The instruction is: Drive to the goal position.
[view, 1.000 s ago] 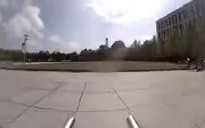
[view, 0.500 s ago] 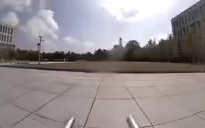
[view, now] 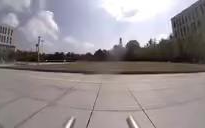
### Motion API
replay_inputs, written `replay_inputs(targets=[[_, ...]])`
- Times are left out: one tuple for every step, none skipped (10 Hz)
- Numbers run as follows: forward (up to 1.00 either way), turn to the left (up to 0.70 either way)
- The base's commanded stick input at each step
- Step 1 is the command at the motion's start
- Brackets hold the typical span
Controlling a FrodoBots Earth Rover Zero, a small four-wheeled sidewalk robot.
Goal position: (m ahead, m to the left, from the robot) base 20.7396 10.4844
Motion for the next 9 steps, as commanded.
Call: replay_inputs(targets=[[0.7,0.4],[0.7,0.4],[0.7,0.4],[0.7,0.4],[0.7,0.4],[0.7,0.4],[0.7,0.4],[0.7,0.4],[0.7,0.4]])
